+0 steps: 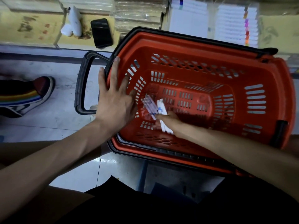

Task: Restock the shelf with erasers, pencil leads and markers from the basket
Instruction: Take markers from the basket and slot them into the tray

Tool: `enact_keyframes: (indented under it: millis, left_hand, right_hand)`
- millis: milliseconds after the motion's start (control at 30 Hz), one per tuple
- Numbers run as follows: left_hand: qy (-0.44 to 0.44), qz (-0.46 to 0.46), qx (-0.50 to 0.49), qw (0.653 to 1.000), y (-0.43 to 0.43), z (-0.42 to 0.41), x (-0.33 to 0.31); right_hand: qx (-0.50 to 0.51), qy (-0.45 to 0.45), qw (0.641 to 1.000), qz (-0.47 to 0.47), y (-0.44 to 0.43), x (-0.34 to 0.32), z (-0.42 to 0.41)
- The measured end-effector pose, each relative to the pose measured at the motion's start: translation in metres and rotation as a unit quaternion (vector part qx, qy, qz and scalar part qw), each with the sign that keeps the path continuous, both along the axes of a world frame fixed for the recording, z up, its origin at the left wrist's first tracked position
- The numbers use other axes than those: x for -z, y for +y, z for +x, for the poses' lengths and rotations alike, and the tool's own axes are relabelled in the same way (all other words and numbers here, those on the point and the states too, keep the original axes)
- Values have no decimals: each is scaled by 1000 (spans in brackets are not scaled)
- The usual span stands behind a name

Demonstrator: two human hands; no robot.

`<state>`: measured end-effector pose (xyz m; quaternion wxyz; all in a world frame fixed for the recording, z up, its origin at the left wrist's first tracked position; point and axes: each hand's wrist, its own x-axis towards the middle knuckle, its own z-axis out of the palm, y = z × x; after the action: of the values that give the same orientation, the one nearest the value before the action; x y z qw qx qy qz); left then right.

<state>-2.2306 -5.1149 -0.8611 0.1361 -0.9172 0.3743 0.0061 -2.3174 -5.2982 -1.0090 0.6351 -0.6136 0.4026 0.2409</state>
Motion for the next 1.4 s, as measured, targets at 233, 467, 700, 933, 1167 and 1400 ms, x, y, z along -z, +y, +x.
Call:
enact_keyframes:
  millis: [233, 467, 700, 933, 1167, 1400]
  left_hand:
    - [4, 2, 7, 1000, 2, -2, 1]
    - [14, 0, 2, 1000, 2, -1, 2]
    - [19, -5, -6, 1000, -2, 5, 1]
    - [24, -20, -12, 999, -8, 8, -1]
    - [22, -33, -22, 999, -22, 14, -2]
    - [43, -75, -34, 996, -65, 25, 2]
  right_hand:
    - [-116, -59, 962, -238, 4, 21, 37]
    - [-290, -4, 861, -417, 21, 58, 56]
    - [-280, -37, 927, -247, 32, 81, 65]
    - [-417, 19, 791, -447, 19, 61, 70]
    - [-420, 1, 791, -445, -18, 23, 68]
    - [-346, -1, 837, -424, -102, -50, 38]
